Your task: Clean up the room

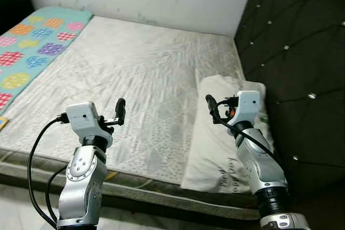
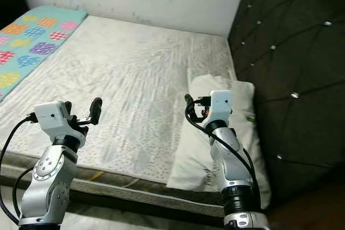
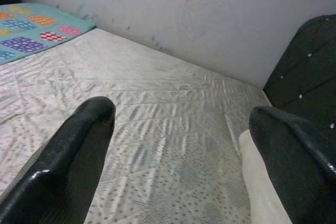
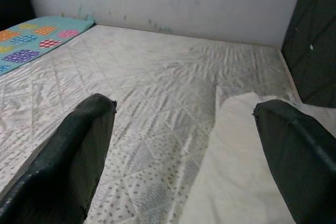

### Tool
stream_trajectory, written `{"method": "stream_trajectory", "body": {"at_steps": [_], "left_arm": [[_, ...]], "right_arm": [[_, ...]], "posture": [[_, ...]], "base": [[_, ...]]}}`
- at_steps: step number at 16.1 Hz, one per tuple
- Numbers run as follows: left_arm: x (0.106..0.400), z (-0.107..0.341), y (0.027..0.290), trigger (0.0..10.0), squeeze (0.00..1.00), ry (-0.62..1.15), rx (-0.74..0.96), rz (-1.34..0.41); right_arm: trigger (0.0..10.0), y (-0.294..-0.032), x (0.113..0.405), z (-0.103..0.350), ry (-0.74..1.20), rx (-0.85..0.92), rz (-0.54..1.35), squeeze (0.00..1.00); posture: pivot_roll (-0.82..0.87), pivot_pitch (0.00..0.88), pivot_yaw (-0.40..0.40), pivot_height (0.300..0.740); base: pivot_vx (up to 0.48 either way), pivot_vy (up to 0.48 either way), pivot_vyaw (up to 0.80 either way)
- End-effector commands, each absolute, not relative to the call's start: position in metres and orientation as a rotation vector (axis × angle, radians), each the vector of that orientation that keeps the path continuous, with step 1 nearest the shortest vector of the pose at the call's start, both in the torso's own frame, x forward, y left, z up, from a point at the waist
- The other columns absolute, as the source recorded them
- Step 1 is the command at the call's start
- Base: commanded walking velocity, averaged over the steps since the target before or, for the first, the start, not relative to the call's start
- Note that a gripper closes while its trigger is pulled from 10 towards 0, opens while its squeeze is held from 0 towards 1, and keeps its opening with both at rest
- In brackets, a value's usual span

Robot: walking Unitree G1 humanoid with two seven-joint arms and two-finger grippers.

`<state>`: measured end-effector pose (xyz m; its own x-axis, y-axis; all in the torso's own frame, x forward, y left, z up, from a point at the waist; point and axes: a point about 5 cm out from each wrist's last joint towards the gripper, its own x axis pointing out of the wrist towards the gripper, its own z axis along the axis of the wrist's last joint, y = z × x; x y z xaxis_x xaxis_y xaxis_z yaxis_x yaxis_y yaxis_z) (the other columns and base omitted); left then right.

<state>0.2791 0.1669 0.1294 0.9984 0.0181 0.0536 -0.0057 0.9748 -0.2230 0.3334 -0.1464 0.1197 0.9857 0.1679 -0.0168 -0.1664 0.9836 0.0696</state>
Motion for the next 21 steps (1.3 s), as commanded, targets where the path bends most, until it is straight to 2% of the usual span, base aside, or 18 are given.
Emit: {"method": "stream_trajectory", "body": {"at_steps": [1,9,16,21], "left_arm": [[0.2805,0.1285,0.1633,10.0,0.0,-0.053,-0.223,-0.006],[0.2823,0.1283,0.1627,10.0,0.0,-0.054,-0.226,-0.003],[0.2833,0.1362,0.1597,10.0,0.0,-0.107,-0.234,-0.041],[0.2839,0.1372,0.1591,10.0,0.0,-0.109,-0.232,-0.053]], "right_arm": [[10.0,-0.147,0.3371,0.1264,-0.003,0.036,0.183,0.0],[10.0,-0.1464,0.3388,0.1262,-0.002,0.032,0.182,0.0],[10.0,-0.1455,0.3413,0.1274,-0.004,0.03,0.179,0.0],[10.0,-0.1446,0.3417,0.1272,-0.004,0.035,0.175,0.0]], "posture": [[-0.03,0.0,-0.078,0.74],[-0.03,0.0,-0.08,0.74],[-0.03,0.0,-0.08,0.74],[-0.03,0.0,-0.077,0.74]], "base": [[0.0,0.285,0.0],[0.0,0.236,0.0],[0.0,0.0,0.0],[0.26,0.0,0.0]]}}
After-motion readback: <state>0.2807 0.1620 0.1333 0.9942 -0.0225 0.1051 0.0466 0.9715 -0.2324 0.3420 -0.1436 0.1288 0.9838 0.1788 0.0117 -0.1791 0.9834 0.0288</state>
